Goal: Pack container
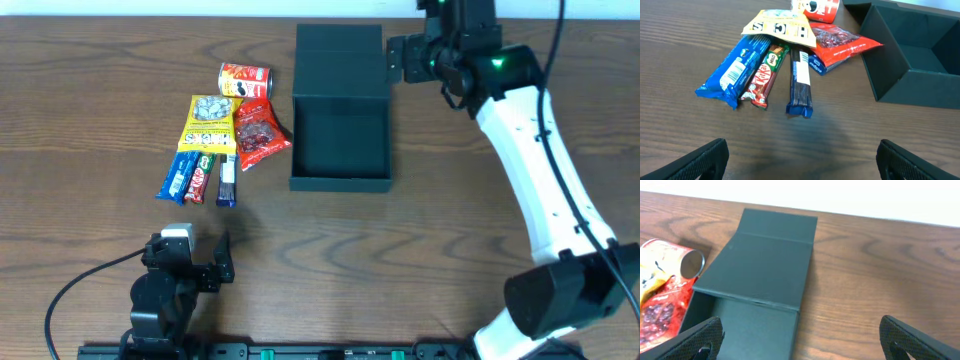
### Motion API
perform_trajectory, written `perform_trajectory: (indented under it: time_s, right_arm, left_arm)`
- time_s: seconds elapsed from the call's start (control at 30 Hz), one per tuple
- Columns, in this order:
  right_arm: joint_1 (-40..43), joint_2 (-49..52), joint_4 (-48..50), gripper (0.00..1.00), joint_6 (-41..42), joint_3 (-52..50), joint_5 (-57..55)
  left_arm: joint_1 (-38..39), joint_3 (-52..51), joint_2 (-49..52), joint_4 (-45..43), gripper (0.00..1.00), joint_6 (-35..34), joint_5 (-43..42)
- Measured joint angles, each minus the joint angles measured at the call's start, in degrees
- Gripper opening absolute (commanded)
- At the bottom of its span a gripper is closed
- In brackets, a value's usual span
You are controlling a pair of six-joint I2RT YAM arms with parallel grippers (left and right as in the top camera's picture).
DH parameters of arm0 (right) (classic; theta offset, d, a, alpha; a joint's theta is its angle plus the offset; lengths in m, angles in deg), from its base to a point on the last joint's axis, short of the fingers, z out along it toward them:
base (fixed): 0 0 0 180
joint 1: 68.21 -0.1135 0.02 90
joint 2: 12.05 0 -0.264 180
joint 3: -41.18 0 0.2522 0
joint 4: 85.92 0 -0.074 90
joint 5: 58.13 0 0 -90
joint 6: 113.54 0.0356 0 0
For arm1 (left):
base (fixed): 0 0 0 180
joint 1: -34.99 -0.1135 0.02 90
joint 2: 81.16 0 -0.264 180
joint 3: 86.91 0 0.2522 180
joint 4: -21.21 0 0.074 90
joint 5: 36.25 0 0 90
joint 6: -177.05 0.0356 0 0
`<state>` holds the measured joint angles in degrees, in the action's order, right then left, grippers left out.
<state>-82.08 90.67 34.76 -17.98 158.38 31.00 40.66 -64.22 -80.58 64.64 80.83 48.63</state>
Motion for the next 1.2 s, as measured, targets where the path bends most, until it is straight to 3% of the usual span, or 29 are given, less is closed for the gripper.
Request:
perform_trajectory:
  time_s: [0.37,0.63,0.73,1.0,1.2]
  right_arm:
    - [7.02,0.00,-2.29,0.99,-5.49,0.00,9.22]
    - [7.50,0.00,-2.80,0.99,-8.66,0.00,13.33]
    - [7.72,0.00,-2.82,0.99,-9.16,0.00,13.86]
    - [7.80,0.00,-2.82,0.99,-9.22,0.00,14.21]
    - [7.67,0.00,-2.67,0.99,-9.22,0.00,14.23]
  left_arm:
    - [0.00,0.02,0.00,-0.04,0.95,0.13,1.60]
    - [0.00,-0.20,0.00,-3.41,0.95,-0.04,4.90]
    - [0.00,-0.37,0.00,-10.08,0.95,-5.29,3.52]
    - [0.00,-0.44,0.00,-12.33,0.95,-24.24,1.46]
    - [0.00,-0.83,0.20,-24.11,0.96,-26.40,0.81]
